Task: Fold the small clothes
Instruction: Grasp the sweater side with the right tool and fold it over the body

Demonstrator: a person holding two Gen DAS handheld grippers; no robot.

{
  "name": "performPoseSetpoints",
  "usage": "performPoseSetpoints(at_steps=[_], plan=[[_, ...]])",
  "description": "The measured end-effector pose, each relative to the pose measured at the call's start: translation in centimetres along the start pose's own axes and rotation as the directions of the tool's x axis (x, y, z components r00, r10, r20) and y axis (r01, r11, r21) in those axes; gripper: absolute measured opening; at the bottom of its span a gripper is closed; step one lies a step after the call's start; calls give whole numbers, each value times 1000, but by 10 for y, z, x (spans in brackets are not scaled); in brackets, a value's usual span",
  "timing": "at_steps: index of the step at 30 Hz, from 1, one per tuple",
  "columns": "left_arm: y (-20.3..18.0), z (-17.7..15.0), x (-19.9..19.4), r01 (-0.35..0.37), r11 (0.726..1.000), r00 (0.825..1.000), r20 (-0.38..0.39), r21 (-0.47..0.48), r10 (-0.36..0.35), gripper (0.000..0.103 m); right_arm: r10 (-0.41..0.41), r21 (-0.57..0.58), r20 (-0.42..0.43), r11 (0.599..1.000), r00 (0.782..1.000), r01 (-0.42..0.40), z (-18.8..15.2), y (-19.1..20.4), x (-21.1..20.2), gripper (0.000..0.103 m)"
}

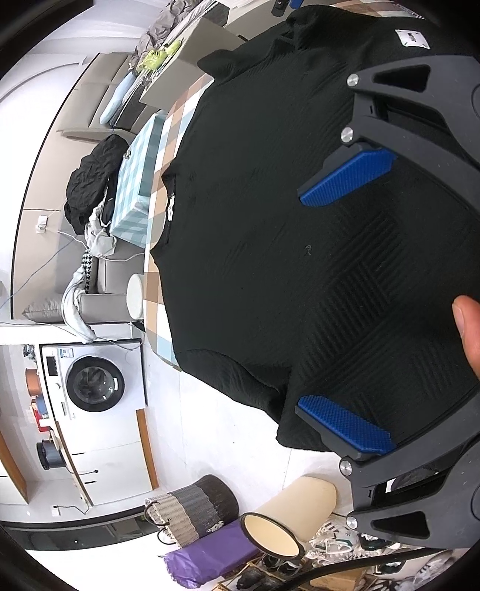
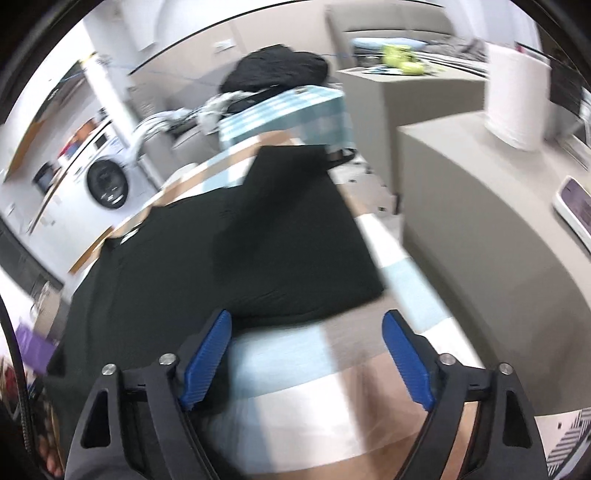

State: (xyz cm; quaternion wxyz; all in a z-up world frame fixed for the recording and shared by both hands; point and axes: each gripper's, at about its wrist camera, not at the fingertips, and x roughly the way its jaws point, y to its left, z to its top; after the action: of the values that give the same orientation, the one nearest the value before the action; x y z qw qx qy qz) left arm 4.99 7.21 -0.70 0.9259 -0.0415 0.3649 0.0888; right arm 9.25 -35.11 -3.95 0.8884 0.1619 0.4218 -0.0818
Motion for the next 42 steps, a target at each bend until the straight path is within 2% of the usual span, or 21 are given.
performPoseSetpoints(at_steps=[2, 4, 6, 8, 14, 16, 18, 19, 24, 27, 30, 32, 33, 36, 38, 39, 40, 42], plan=[[-1, 2, 7, -1, 1000, 1000, -8, 0, 1, 102, -22, 24, -4, 999, 1000, 22, 5, -12, 7, 78], [-3, 4, 11, -3, 1000, 1000, -12, 6, 3, 102, -43, 39, -20, 998, 999, 43, 8, -18, 15, 68], [-6, 5, 14, -7, 1000, 1000, -17, 10, 7, 102, -75, 15, -23, 997, 997, 76, 10, -19, 23, 65], [-7, 6, 16, -12, 1000, 1000, -20, 10, 13, 102, -101, -11, -31, 995, 994, 101, 11, -13, 29, 56], [-6, 8, 20, -35, 999, 999, -33, 2, 35, 102, -177, -79, -36, 982, 984, 174, 15, -7, 46, 51], [-4, 9, 23, -37, 999, 999, -36, -4, 37, 102, -211, -113, -23, 972, 977, 207, 14, -3, 49, 29], [-2, 10, 23, -39, 999, 999, -33, -8, 39, 102, -220, -133, -6, 967, 975, 217, 14, -1, 50, 17], [-2, 11, 24, -40, 999, 999, -32, -10, 40, 102, -200, -127, -2, 972, 980, 198, 16, -1, 48, 14], [2, 14, 22, -35, 999, 999, -21, -16, 35, 102, -105, -91, 66, 990, 992, 111, 31, 6, 29, 12], [3, 15, 23, -36, 999, 999, -15, -21, 36, 102, -11, -124, 113, 992, 994, 25, 47, 32, 17, 12], [3, 16, 21, -34, 999, 999, -5, -29, 34, 102, 141, -192, 135, 975, 981, -114, 57, 76, 13, 12], [3, 17, 19, -36, 999, 999, 1, -35, 36, 102, 247, -279, 122, 938, 961, -206, 59, 116, 13, 12], [3, 18, 18, -35, 999, 999, 6, -37, 35, 102, 309, -327, 95, 908, 946, -263, 56, 137, 13, 12], [3, 18, 15, -34, 999, 999, 13, -39, 35, 102, 429, -425, -38, 811, 903, -403, 42, 187, 18, 12], [4, 17, 14, -40, 998, 999, 13, -40, 41, 102, 437, -472, -120, 765, 891, -438, 29, 209, 21, 22], [5, 17, 14, -41, 998, 999, 13, -42, 41, 102, 433, -494, -162, 743, 887, -452, 21, 215, 23, 33], [7, 17, 15, -42, 998, 999, 11, -44, 42, 102, 427, -516, -182, 726, 886, -456, 15, 217, 21, 35], [8, 16, 15, -43, 998, 999, 10, -45, 44, 102, 408, -529, -174, 729, 896, -435, 9, 208, 14, 41]])
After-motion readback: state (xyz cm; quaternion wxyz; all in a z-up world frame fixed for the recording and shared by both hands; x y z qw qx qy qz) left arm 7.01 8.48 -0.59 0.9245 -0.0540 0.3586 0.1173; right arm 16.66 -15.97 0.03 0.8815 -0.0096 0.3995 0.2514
